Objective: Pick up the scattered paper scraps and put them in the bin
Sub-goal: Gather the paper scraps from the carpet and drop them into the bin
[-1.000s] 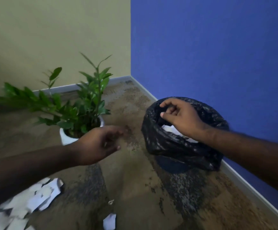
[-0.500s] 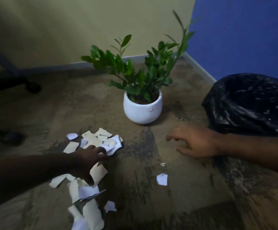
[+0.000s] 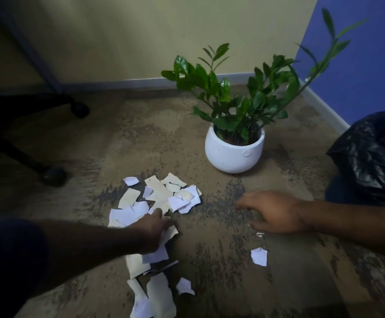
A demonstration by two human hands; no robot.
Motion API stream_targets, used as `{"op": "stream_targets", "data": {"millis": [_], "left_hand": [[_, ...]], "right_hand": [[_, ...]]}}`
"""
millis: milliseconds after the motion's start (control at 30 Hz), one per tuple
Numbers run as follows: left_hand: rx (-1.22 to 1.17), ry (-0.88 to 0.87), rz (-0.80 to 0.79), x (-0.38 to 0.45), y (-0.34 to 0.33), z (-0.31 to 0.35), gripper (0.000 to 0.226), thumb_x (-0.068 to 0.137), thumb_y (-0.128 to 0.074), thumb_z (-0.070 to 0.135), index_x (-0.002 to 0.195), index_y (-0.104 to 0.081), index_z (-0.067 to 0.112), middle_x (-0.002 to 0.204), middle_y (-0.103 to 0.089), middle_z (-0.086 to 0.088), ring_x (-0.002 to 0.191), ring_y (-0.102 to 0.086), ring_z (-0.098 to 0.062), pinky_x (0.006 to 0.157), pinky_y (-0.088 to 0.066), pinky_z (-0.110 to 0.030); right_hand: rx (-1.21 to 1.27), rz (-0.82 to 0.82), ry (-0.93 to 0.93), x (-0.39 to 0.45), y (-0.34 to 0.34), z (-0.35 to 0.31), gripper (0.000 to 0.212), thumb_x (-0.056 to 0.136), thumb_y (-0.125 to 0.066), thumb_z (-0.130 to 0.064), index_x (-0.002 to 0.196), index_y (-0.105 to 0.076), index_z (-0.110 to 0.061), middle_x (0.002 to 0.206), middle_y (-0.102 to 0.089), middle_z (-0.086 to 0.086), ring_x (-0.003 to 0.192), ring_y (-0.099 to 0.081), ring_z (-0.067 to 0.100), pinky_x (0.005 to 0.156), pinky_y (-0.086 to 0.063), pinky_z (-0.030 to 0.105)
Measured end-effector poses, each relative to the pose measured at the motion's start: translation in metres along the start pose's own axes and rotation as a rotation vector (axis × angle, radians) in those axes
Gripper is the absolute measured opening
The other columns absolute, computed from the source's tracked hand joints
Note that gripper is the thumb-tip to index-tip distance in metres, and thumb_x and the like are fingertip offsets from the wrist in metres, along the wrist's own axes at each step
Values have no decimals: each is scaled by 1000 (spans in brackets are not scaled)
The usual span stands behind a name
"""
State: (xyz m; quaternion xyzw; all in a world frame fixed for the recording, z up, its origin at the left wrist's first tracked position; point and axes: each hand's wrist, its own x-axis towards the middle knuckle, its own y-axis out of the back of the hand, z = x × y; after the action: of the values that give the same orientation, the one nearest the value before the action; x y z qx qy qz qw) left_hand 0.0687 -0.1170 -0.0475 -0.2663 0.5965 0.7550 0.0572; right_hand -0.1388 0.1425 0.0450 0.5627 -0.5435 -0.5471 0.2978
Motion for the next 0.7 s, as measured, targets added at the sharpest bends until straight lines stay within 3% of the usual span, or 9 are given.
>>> {"op": "stream_targets", "data": {"millis": [67,167,200,267,367,467,533,633,700], "left_hand": [[-62,-2,14,3,0,-1,26,92,-56,36,118,-57,37,96,-44,9,91,-54,-15,67,-41,-23],[-145,-27,61,8,9,-7,31,84,-62,24,100,-60,51,74,-46,19,74,-52,-3,56,-33,-13],[-184,-8,82,12,14,-9,32,81,-62,20,88,-62,51,67,-50,19,69,-54,-4,53,-32,-13],[-273,85,120,21,24,-14,20,82,-59,17,77,-71,32,71,-64,9,76,-63,-17,59,-41,-22],[-468,213,164,35,40,-23,12,80,-61,12,84,-72,9,73,-65,-3,77,-63,-22,64,-47,-26],[-585,281,216,44,56,-31,11,76,-63,6,80,-71,14,67,-62,4,71,-61,-16,62,-49,-22],[-646,312,243,51,64,-35,13,74,-63,3,78,-71,13,66,-62,2,71,-61,-17,64,-50,-24],[-811,375,249,59,70,-38,17,70,-65,-5,76,-70,10,64,-62,-5,54,-58,-15,48,-47,-19],[-956,406,257,63,74,-37,16,69,-69,-9,77,-70,6,63,-61,-10,42,-55,-12,37,-42,-15]], "right_hand": [[9,6,19,12,-6,-2,47,87,-59,-34,132,-49,-27,120,-55,-4,109,-53,14,82,-34,20],[43,-18,18,30,-13,-8,45,86,-60,-34,129,-51,-28,116,-55,-6,101,-54,12,78,-34,20],[63,-19,10,37,-15,-9,43,85,-61,-34,127,-53,-28,115,-55,-6,99,-54,11,78,-35,21],[113,-4,-19,52,-21,-13,39,84,-63,-34,122,-55,-27,110,-56,-5,94,-52,9,77,-38,22],[192,5,-129,75,-26,-20,53,81,-68,-41,128,-49,-26,119,-58,0,103,-56,16,89,-48,31],[217,38,-182,100,-31,-28,80,77,-70,-48,143,-31,-27,136,-45,6,120,-51,26,101,-45,40],[239,65,-184,117,-34,-35,82,75,-72,-49,142,-31,-29,135,-43,7,121,-51,29,100,-45,40],[343,93,-195,140,-41,-46,81,73,-75,-47,141,-33,-34,132,-44,11,120,-50,30,99,-44,37],[280,76,-192,152,-45,-51,85,75,-72,-48,145,-26,-37,138,-39,13,125,-45,35,102,-43,41]]}}
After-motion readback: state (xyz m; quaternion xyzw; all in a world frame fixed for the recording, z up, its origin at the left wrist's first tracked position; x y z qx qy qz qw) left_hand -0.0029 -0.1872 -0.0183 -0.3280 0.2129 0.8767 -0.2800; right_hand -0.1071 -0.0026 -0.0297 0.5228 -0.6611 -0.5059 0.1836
